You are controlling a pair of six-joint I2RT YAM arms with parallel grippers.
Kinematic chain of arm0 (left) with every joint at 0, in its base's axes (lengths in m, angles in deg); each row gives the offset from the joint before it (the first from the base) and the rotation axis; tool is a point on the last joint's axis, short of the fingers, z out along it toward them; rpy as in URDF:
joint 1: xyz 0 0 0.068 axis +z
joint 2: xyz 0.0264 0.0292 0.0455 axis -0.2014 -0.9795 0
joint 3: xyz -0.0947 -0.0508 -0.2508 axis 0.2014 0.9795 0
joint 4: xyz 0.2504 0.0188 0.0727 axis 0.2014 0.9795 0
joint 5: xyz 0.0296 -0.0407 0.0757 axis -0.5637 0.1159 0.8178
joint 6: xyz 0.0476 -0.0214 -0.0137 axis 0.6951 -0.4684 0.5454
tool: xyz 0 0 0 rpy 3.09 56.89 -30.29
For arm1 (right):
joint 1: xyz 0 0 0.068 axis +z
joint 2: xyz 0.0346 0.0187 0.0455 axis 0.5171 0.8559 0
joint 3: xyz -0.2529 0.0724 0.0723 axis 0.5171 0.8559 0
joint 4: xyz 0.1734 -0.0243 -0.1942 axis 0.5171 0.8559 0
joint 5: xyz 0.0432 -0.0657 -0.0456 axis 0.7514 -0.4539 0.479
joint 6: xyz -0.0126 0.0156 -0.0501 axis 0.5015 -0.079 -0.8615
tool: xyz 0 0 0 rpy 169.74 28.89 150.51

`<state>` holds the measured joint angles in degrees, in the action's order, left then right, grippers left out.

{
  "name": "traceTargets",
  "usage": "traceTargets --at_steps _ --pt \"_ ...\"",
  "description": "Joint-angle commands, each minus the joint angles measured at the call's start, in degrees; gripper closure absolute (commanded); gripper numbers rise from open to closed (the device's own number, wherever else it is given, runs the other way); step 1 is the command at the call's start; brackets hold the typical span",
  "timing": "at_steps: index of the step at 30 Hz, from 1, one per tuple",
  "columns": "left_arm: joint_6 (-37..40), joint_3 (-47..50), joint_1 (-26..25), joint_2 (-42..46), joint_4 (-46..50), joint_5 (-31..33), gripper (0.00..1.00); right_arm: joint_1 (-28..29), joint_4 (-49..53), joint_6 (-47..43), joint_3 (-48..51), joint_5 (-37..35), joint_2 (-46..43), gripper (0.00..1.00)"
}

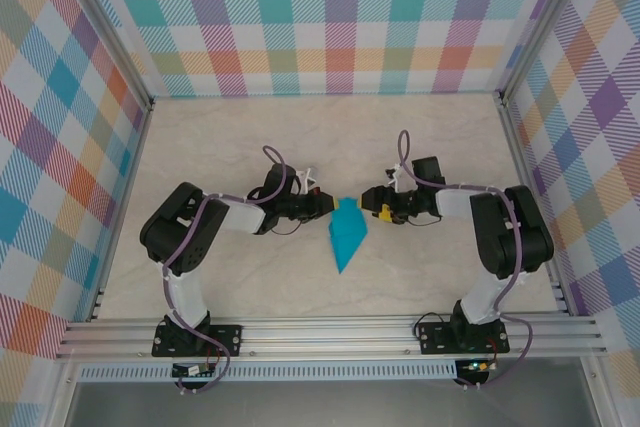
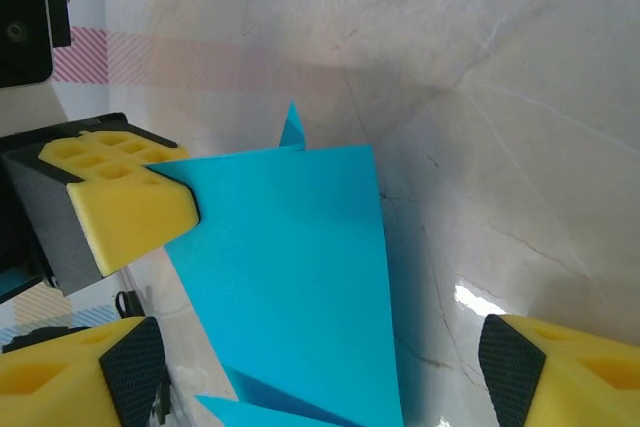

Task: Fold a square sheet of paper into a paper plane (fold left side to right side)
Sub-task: Fold the wing for the fifth time at the center of the table.

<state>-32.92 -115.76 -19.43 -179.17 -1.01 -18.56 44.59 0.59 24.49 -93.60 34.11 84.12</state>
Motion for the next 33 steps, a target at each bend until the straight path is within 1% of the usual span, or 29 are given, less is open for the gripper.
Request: traceTargets --at_steps 1,9,12,23,28,30,32,33 --pt "0.26 0.89 0.55 2.64 -3.63 -2.29 1.00 0.42 -2.65 -2.20 -1.89 4.00 2.39 0.17" --pt "0.20 0.93 0.64 2.88 -4.31 -3.47 1.00 1.84 -6.30 -0.71 -2.87 8.56 5.59 0.25" --pt "0.22 0.84 0.64 2.81 -4.19 -3.61 1.00 2.19 -6.75 -0.47 -2.87 9.40 5.27 0.31" --pt "0.10 0.96 1.41 2.45 -3.59 -3.28 1.00 2.19 -2.14 -3.01 -2.87 6.54 4.07 0.59" --pt "0.26 1.06 1.78 2.36 -3.24 -3.35 1.00 2.13 -0.58 -4.09 -2.80 5.38 3.86 0.66" --pt "0.26 0.96 1.87 2.19 -3.03 -3.46 1.00 2.19 -0.36 -4.25 -2.82 5.46 3.72 0.72" --pt "0.61 0.85 1.96 2.16 -2.85 -3.69 1.00 2.19 -0.09 -4.29 -2.85 5.63 3.55 0.80" --pt "0.92 0.77 1.96 2.31 -2.23 -3.65 0.95 2.20 0.22 -4.37 -2.87 5.42 3.33 0.84"
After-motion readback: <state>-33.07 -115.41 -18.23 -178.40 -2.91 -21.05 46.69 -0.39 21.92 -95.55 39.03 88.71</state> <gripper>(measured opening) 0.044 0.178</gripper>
